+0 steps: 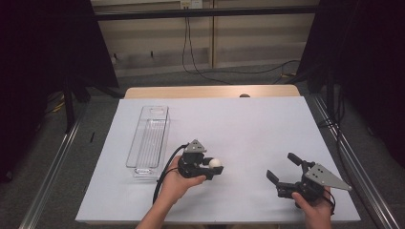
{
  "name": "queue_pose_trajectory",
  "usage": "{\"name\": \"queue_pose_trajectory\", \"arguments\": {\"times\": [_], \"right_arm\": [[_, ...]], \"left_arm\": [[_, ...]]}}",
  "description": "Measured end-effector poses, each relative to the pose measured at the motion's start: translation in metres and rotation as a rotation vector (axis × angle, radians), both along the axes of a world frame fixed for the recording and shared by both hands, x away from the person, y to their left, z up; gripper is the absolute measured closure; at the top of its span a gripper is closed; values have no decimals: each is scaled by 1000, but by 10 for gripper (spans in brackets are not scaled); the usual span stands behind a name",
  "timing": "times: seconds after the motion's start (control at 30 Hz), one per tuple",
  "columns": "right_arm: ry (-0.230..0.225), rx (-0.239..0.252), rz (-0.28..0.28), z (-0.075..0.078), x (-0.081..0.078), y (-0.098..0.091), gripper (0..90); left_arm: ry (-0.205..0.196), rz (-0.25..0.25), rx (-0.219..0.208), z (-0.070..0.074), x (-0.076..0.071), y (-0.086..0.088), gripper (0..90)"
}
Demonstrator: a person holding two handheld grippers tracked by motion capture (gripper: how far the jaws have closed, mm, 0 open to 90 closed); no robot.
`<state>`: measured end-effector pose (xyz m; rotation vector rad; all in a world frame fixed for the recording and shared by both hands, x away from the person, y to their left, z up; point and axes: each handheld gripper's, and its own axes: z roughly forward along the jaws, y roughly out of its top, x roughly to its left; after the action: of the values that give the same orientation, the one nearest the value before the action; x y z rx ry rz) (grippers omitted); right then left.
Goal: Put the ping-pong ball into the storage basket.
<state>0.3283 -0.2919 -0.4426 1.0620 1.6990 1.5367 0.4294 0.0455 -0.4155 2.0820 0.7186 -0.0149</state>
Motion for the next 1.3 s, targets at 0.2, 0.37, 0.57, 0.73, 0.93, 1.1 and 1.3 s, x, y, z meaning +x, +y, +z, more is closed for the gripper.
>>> {"name": "queue_pose_trajectory", "arguments": {"times": [0.2,0.37,0.57,0.73,0.93,1.1,1.3], "right_arm": [[1,-10,8,0,0,0,20],[2,-7,7,0,0,0,20],[3,-11,11,0,0,0,20],[1,-11,8,0,0,-1,20],[-1,-9,7,0,0,0,20],[-1,-8,4,0,0,0,20],[-1,-5,2,0,0,-1,20]], "left_arm": [[-4,13,-1,1,1,2,511],[2,15,9,4,1,4,512],[-3,20,5,5,2,5,512],[0,28,6,7,2,7,512],[11,35,12,9,3,10,512],[21,40,1,8,4,11,512],[25,48,7,9,6,14,512]]}}
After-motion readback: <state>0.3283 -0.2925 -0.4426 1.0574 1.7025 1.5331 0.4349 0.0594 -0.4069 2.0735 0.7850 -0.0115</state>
